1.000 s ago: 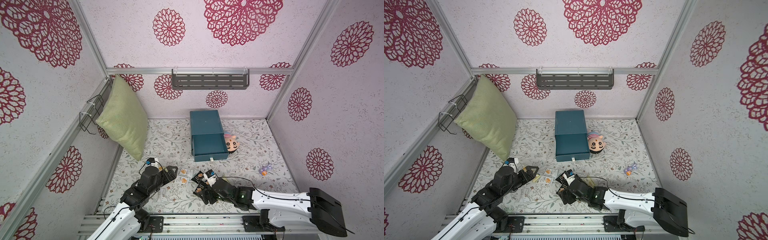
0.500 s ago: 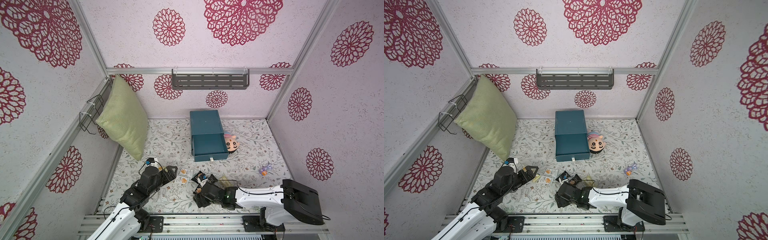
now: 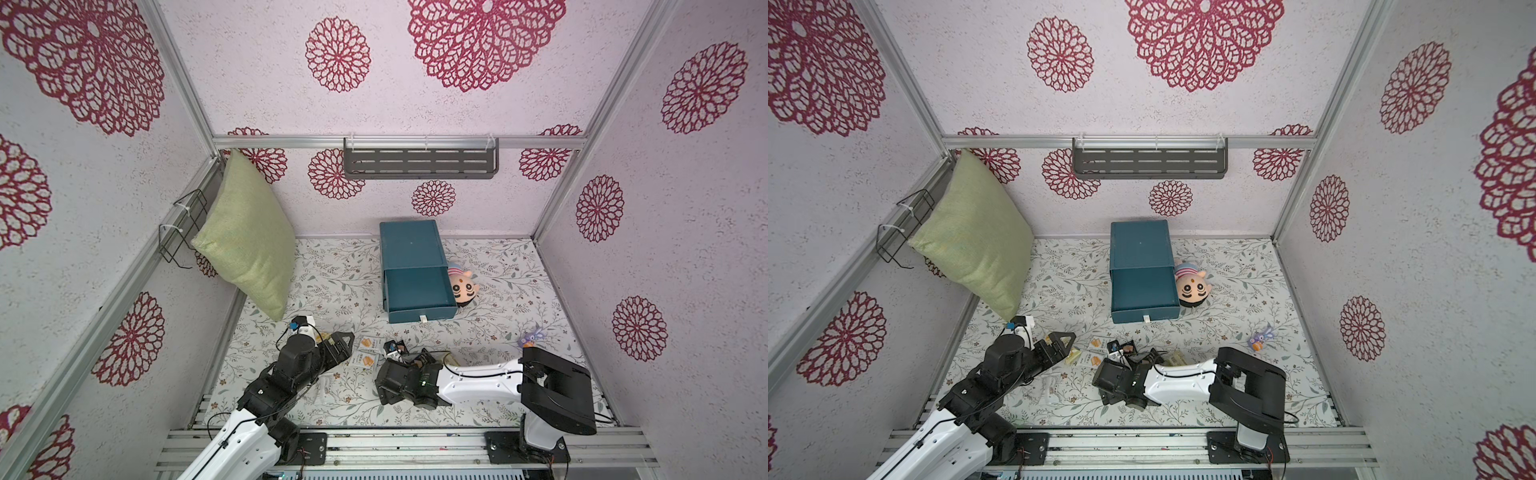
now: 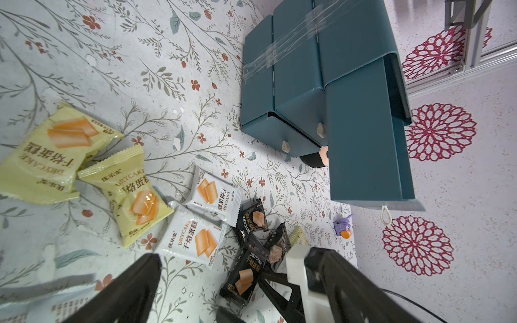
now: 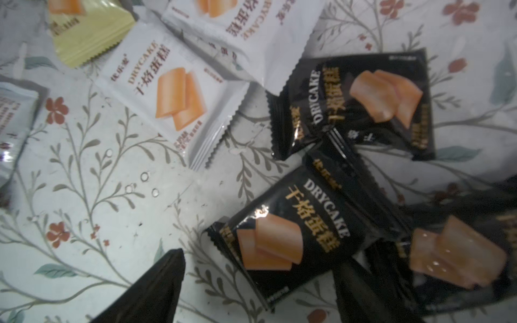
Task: Place the cookies into the drawer by color
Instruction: Pick up the cookie at the center of the board.
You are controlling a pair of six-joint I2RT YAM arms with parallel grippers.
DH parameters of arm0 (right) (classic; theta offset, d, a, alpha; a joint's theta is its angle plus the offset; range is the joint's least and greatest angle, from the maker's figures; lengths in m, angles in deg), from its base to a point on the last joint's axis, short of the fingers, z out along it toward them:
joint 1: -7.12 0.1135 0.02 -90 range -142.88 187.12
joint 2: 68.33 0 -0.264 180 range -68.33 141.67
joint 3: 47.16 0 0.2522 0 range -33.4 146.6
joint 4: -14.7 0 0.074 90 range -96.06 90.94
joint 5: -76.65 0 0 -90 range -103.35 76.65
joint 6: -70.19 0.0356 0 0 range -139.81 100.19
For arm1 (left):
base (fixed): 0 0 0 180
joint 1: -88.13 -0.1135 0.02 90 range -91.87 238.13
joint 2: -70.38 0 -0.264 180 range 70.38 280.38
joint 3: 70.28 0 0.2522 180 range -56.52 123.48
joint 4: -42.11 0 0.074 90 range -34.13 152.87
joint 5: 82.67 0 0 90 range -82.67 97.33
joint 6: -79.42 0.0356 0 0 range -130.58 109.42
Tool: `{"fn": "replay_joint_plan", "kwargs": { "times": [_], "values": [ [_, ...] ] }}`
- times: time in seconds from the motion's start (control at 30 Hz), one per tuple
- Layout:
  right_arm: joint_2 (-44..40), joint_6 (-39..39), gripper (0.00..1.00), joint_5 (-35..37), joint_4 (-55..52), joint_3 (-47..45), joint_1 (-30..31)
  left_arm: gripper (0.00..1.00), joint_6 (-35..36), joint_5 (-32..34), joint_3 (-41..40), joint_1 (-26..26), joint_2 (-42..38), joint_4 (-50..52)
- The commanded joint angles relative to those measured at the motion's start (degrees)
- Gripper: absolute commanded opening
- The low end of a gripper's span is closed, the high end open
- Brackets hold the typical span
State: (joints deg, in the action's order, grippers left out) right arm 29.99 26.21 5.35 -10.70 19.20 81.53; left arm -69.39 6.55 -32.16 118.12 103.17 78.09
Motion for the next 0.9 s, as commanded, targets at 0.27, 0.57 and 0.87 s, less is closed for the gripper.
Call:
{"fn": "replay_joint_plan", "kwargs": {
  "times": [0.27,0.57,0.87],
  "values": [
    [8.3,-1.1,0.88,5.6,-11.0,8.4,-1.4,0.97,2.4,-0.6,0.1,0.7,0.2,-1.3],
    [10.5,3.2,0.99,7.5,-13.2,11.0,-5.1,0.98,1.0,-2.0,-1.7,0.6,3.1,-5.4],
    [12.9,13.1,0.97,6.2,-12.3,12.5,-5.4,0.97,2.1,-1.9,-0.5,0.6,3.3,-3.5]
  ]
}}
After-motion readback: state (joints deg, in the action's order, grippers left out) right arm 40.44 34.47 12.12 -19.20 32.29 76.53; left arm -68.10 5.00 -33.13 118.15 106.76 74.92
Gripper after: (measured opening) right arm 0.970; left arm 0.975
